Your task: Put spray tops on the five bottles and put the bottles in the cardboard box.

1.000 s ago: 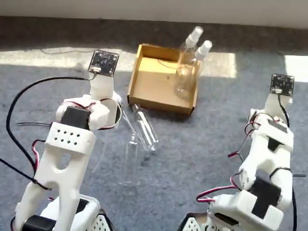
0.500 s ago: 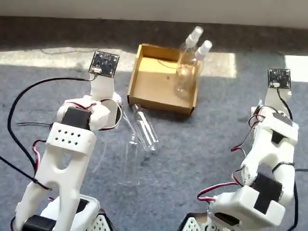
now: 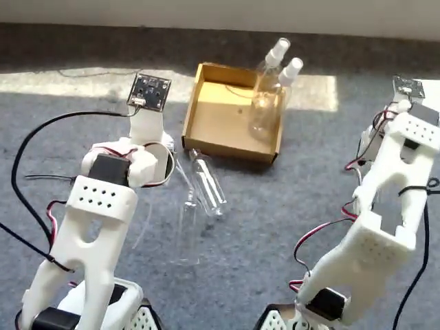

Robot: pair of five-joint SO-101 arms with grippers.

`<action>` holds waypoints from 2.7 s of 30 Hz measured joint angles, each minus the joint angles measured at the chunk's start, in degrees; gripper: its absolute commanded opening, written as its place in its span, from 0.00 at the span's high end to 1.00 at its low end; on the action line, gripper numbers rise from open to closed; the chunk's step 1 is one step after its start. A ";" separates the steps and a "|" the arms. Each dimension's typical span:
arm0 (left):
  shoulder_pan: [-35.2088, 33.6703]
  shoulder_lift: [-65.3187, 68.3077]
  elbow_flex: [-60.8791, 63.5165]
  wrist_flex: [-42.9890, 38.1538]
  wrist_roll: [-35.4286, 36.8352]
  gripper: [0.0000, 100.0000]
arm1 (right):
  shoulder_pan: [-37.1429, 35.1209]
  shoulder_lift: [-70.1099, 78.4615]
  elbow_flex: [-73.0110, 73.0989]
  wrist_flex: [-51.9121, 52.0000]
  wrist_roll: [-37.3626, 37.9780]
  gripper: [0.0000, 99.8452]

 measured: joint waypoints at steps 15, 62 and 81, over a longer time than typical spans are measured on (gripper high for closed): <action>0.00 0.00 2.02 -3.60 0.00 0.99 | -0.18 35.16 -45.71 16.53 0.62 0.75; -0.44 0.00 2.02 -3.60 0.00 0.99 | 8.62 -45.27 50.64 -0.97 14.24 0.74; -0.35 0.00 2.99 -3.69 0.00 0.99 | 7.56 -30.42 56.35 -15.12 10.90 0.67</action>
